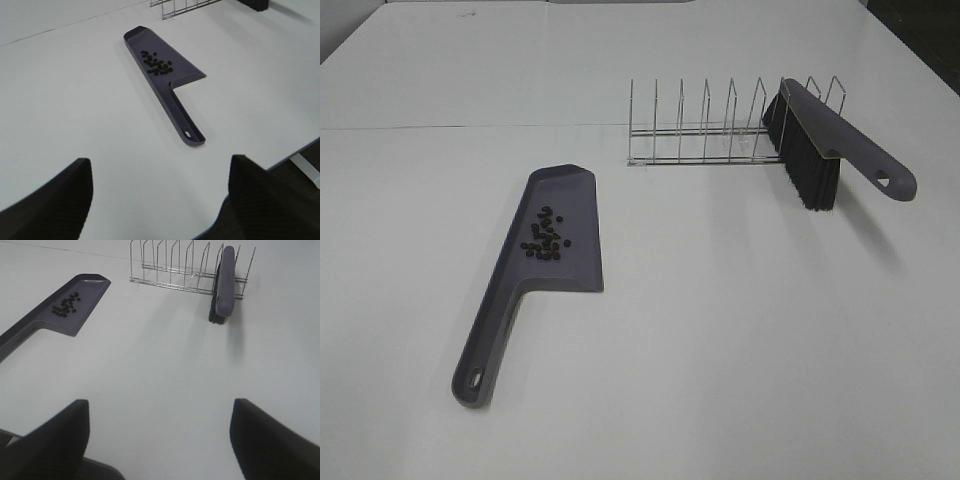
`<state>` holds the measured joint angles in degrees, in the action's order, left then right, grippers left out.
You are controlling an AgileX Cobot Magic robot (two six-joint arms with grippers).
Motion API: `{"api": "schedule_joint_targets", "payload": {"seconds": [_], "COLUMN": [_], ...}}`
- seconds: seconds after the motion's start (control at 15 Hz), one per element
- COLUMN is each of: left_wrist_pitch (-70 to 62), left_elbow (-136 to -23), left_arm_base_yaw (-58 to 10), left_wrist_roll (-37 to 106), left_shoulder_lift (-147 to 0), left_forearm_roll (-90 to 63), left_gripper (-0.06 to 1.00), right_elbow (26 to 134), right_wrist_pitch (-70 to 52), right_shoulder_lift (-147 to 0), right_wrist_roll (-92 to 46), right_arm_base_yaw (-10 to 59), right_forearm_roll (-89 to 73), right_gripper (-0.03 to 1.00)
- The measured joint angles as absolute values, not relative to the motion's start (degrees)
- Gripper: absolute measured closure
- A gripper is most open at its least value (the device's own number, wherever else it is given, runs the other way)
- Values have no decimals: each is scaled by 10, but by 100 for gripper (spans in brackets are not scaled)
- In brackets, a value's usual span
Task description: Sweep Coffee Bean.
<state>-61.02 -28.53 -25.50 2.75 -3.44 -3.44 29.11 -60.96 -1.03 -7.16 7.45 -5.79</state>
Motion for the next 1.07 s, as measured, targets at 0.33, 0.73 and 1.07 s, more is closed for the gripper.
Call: {"api": "schedule_joint_targets", "payload": {"seconds": [0.33,0.73,1.07], "left_wrist_pitch": [-610,-608,-608], "left_elbow": [-285,-285,-285], "left_arm_base_yaw": [-65,-18,-18], "left_wrist_roll": [28,28,28], "left_shoulder_lift": [-23,2,2], "left_forearm_roll": [-34,-34,-34], "left_gripper": [25,25,25], "right_elbow": [291,291,291], "right_wrist_pitch": [-610,-610,-609], "right_shoulder_lift": [-10,-10,-6], "right_wrist_roll": [-72,-72,-72], "right_arm_base_yaw": [47,7,7], "right_forearm_roll": [-58,-65,-68], "right_gripper": [31,31,31]}}
